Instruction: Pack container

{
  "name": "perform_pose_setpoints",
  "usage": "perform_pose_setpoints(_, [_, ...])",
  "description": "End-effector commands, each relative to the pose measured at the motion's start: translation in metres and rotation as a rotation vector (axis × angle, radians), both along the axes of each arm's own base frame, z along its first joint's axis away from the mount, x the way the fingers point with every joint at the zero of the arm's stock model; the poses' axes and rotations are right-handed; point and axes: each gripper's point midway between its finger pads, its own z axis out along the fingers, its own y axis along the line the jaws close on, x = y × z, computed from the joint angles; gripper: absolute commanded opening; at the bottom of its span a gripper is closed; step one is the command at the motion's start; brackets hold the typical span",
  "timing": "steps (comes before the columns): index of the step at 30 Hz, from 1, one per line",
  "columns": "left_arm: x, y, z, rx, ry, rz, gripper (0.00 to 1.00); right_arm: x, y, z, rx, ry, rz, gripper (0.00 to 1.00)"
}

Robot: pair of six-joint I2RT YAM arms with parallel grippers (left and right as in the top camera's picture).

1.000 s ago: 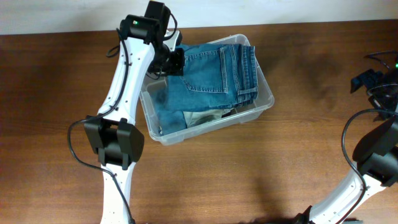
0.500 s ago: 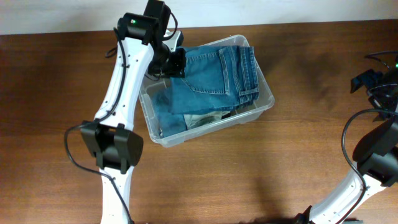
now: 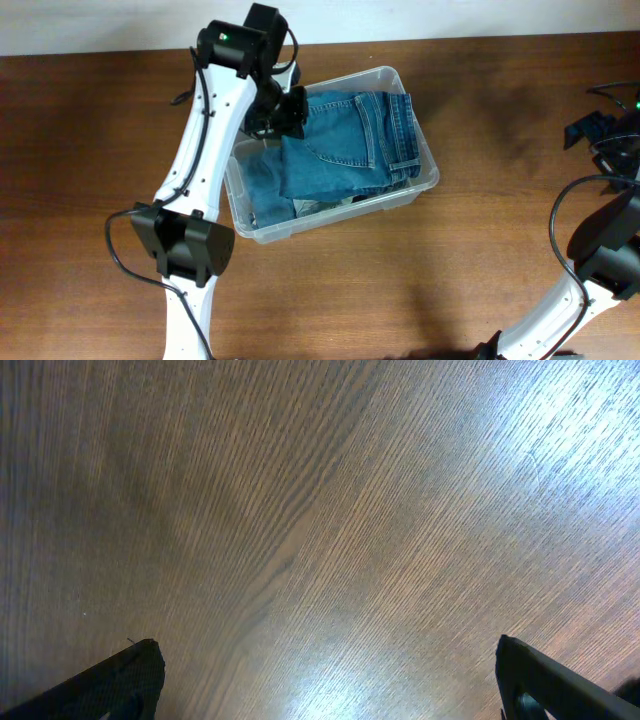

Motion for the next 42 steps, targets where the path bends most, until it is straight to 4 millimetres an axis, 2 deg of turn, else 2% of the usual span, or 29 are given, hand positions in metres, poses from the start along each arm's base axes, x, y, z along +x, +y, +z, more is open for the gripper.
perform_pose_setpoints(1, [-0.014,-0.009,0.021,-0.051,-0.005,-0.011,0.05,-0.003,-0.002,0.007,-0.021,-0.005,-0.011,0.98])
perform_pose_setpoints(4, [-0.013,-0.005,0.018,-0.029,-0.007,-0.007,0.18,-0.003,-0.002,0.007,-0.021,-0.005,-0.010,0.98])
perform_pose_setpoints(6, [-0.011,0.000,0.016,0.005,-0.018,-0.002,0.33,-0.002,-0.002,0.007,-0.022,-0.005,-0.011,0.98])
perform_pose_setpoints(8, [-0.009,0.004,0.015,0.029,-0.028,-0.001,0.86,-0.003,-0.002,0.007,-0.021,-0.005,-0.010,0.98])
perform_pose_setpoints(9, [-0.009,0.006,0.014,0.039,-0.032,0.000,0.99,-0.003,-0.002,0.007,-0.021,-0.005,-0.011,0.98])
perform_pose_setpoints(13, [-0.004,0.016,0.012,0.100,-0.054,0.010,0.99,-0.003,-0.002,0.007,-0.021,-0.005,-0.010,0.98])
perform_pose_setpoints(18, [0.004,0.018,0.012,0.114,-0.089,0.017,0.99,-0.002,-0.002,0.007,-0.022,-0.005,-0.011,0.99])
perform_pose_setpoints(24, [0.053,0.035,0.020,0.232,-0.307,0.075,0.99,-0.003,-0.002,0.007,-0.021,-0.005,-0.011,0.98])
perform_pose_setpoints(27, [0.073,0.032,0.028,0.222,-0.399,0.092,0.90,-0.003,-0.002,0.007,-0.021,-0.005,-0.011,0.99])
perform_pose_setpoints(30, [0.086,0.042,0.034,0.278,-0.462,0.122,0.83,-0.003,-0.002,0.007,-0.021,-0.005,-0.011,0.98])
perform_pose_setpoints(34, [0.085,0.045,0.033,0.299,-0.459,0.126,0.82,-0.003,-0.002,0.007,-0.021,-0.005,-0.011,0.98])
perform_pose_setpoints(36, [0.082,0.046,0.031,0.305,-0.443,0.123,0.77,-0.003,-0.002,0.007,-0.021,-0.005,-0.011,0.98])
perform_pose_setpoints(38, [0.072,0.050,0.027,0.316,-0.397,0.140,0.71,-0.003,-0.002,0.007,-0.021,-0.005,-0.010,0.98])
perform_pose_setpoints(42, [0.048,0.059,0.017,0.357,-0.292,0.137,0.71,-0.003,-0.002,0.007,-0.021,-0.005,-0.010,0.98])
